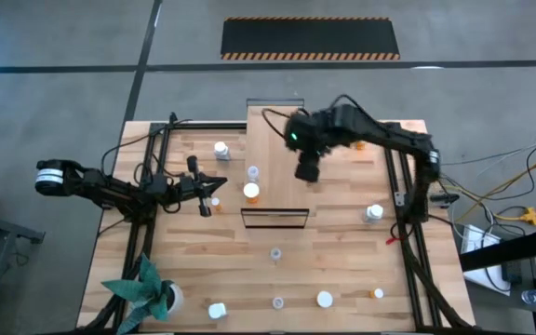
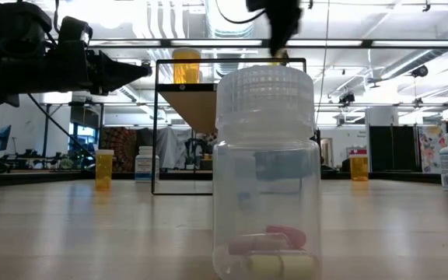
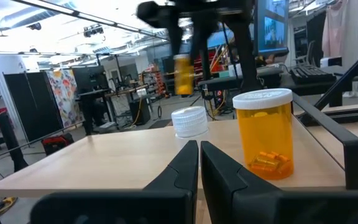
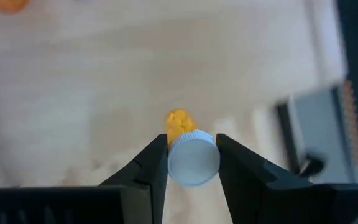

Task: Pick and place medicine bottles onto shelf by color
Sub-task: Put the middle small orange pill bottle on the shelf

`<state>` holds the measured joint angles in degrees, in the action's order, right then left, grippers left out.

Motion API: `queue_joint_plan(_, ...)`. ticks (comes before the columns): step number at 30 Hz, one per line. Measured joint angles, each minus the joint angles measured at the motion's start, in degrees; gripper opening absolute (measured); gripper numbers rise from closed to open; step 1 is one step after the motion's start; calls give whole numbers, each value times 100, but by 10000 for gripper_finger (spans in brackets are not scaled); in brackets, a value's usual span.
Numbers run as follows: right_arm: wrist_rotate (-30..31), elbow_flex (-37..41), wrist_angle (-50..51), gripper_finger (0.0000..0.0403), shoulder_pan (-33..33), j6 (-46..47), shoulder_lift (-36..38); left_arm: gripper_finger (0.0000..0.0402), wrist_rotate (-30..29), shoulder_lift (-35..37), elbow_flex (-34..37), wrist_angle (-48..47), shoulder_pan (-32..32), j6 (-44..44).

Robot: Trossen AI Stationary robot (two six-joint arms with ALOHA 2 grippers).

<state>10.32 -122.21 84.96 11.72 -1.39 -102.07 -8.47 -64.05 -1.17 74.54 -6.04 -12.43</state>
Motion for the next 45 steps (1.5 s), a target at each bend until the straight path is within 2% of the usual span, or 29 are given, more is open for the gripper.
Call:
queue_joint_plan(5,-171,-1192,-45,111,351,-1209,-1008,2,-7,0,-2,0,0,-2)
queue_joint_plan(10,-158,-973,-704,112,444,-2090,-1256,2,-12,0,-4,-1,0,-9)
queue_joint_plan(15,-179,-1086,-793,112,457,-2120,-1430,2,-48,0,0,-15,0,-44)
queue_joint_plan(22,-1052,-1167,-855,112,422,-1902,-1413,2,-48,0,0,-4,0,-55)
queue_joint_plan(45,-1228,-1078,-778,121,104,-1566,-1441,2,-46,0,-20,-2,0,-26)
